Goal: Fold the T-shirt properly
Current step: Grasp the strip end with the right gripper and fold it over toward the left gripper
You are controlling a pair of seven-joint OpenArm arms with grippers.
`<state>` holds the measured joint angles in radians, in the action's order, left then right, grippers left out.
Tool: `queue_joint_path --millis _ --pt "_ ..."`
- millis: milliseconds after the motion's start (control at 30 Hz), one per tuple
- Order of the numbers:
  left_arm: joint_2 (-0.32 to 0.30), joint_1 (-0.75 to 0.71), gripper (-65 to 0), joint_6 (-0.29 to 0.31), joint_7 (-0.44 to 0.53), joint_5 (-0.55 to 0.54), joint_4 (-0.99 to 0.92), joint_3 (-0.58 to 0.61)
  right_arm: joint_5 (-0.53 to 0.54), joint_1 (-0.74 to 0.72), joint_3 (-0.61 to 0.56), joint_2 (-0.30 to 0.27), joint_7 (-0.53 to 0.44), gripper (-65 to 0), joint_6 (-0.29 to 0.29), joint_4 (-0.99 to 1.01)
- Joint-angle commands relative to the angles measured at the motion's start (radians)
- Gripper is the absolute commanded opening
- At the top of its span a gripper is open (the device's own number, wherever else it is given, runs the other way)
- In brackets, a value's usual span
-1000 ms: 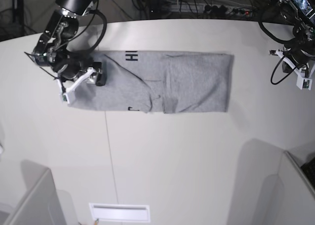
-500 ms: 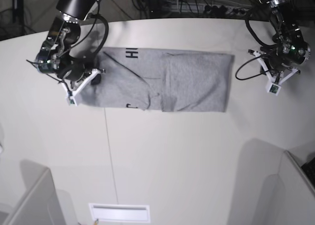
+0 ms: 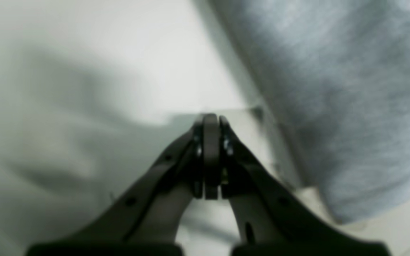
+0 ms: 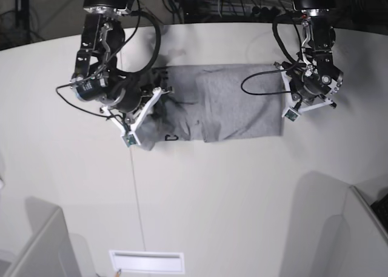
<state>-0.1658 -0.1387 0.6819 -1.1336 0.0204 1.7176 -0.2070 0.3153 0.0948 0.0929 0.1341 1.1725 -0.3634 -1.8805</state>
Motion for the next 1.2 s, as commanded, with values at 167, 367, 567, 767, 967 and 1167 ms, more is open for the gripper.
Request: queue_joint_path --millis 167,367,567,767,967,1167 --pt "0.010 -0.008 -65.0 0.016 0.016 -0.044 0.032 0.024 0.022 0.007 -0.172 0.006 -0.107 -65.0 0.023 -0.027" --pt "-0.027 -0.019 -65.0 0.016 0.014 -0.046 0.045 0.024 0.152 -0.007 -0.319 0.006 -0.159 -65.0 0.162 -0.023" --pt "-0.034 -0.060 -65.0 0.016 0.014 -0.044 0.100 0.024 0.223 -0.063 -0.431 0.006 -0.220 -65.0 0.254 0.049" --pt "-0.061 -0.092 -65.0 0.016 0.013 -0.044 0.134 0.022 0.301 -0.112 -0.523 0.005 -0.308 -65.0 0.309 0.180" --pt "-0.088 -0.120 -65.0 0.016 0.014 -0.053 0.135 -0.026 0.301 -0.183 -0.539 0.003 -0.346 -65.0 0.309 0.302" --pt "-0.093 -0.143 -65.0 0.016 0.014 -0.056 0.157 -0.141 0.304 -0.226 -0.539 0.005 -0.345 -65.0 0.309 0.371"
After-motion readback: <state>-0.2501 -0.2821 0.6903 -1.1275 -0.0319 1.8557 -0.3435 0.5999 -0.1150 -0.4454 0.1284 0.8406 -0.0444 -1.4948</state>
